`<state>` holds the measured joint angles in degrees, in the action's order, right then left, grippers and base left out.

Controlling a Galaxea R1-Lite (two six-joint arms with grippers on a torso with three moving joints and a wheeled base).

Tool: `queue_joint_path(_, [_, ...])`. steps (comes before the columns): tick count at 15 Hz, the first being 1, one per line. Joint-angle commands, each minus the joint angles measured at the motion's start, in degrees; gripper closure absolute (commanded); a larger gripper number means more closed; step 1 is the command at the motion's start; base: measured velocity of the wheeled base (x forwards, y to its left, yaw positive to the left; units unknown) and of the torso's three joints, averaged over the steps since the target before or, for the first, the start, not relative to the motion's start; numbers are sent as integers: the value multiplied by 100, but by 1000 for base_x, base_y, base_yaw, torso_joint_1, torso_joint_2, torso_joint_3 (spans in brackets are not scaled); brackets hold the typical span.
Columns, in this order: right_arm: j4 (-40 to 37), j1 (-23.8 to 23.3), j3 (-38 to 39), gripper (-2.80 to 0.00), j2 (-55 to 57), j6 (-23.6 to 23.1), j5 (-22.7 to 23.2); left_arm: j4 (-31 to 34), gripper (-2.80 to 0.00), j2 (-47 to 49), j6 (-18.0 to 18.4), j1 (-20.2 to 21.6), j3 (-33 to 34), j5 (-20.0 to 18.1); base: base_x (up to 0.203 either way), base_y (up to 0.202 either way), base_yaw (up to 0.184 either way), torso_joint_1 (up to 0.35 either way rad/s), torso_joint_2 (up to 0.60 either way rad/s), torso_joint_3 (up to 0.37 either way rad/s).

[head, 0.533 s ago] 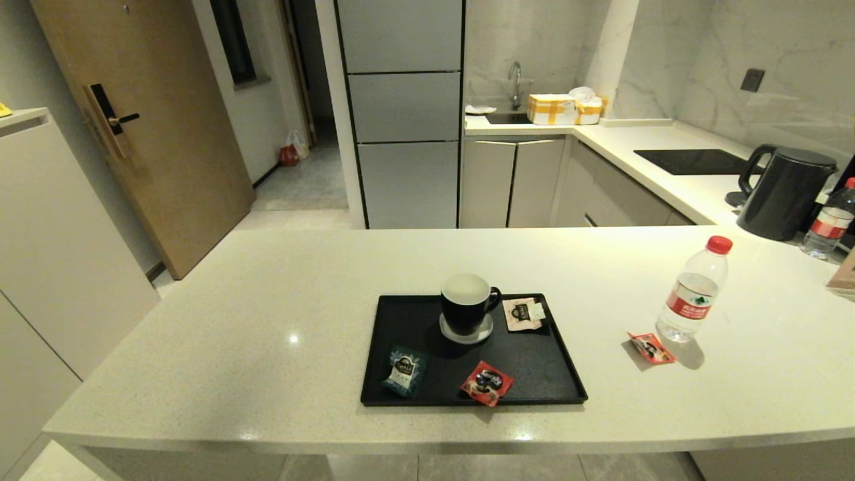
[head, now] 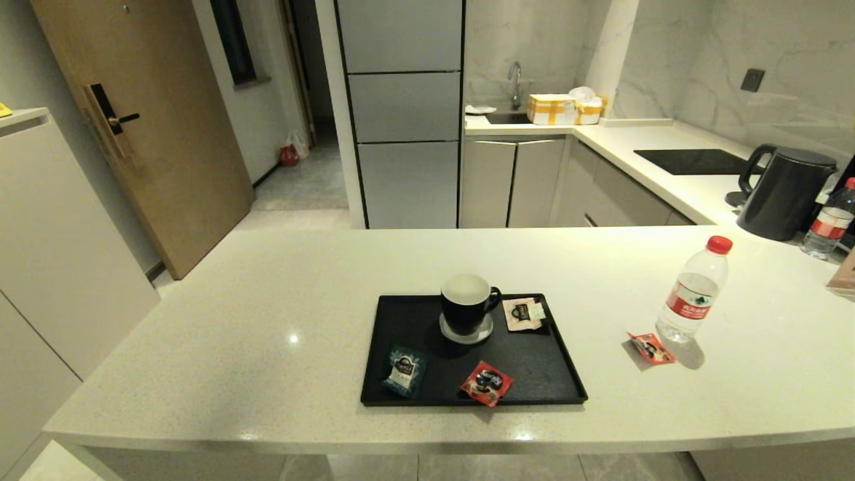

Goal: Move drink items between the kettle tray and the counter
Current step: Return the tea bag to its original position

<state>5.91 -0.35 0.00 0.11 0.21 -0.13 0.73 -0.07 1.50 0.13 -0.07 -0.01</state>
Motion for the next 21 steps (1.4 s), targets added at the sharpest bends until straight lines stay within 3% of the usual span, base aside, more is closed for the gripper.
queue_joint_path(1, [-129, 0, -90, 0, 111, -15, -8, -3, 0, 7, 0, 4, -1, 1, 0, 0, 0, 0, 0, 0])
queue_joint_path(3, [-551, 0, -1233, 0, 802, 120, 37, -3, 0, 7, 0, -4, -1, 1, 0, 0, 0, 0, 0, 0])
queue_joint_path(6, [-1944, -1, -2667, 0, 2664, 427, 279, -3, 0, 7, 0, -4, -1, 1, 0, 0, 0, 0, 0, 0])
queue_joint_path(8, [-2639, 4, -3172, 0, 4128, 539, 470, -3, 0, 7, 0, 4, -1, 1, 0, 0, 0, 0, 0, 0])
queue_joint_path(10, [-2851, 14, -3487, 0, 5674, 678, 604, -3, 0, 7, 0, 4, 3, 1, 0, 0, 0, 0, 0, 0])
queue_joint_path(14, [-2114, 77, -3868, 0, 8372, 884, 634, -3, 0, 7, 0, 0, 3, 1, 0, 0, 0, 0, 0, 0])
queue_joint_path(17, [-1405, 248, -4380, 0, 10073, 1056, 340, -3, 0, 7, 0, 4, -1, 1, 0, 0, 0, 0, 0, 0])
queue_joint_path(20, [-1123, 365, -5382, 0, 11243, 1542, -60, -3, 0, 7, 0, 4, -1, 1, 0, 0, 0, 0, 0, 0])
queue_joint_path(21, [-1054, 380, -5640, -177, 11515, 1667, -336, -3, 0, 7, 0, 4, -1, 1, 0, 0, 0, 0, 0, 0])
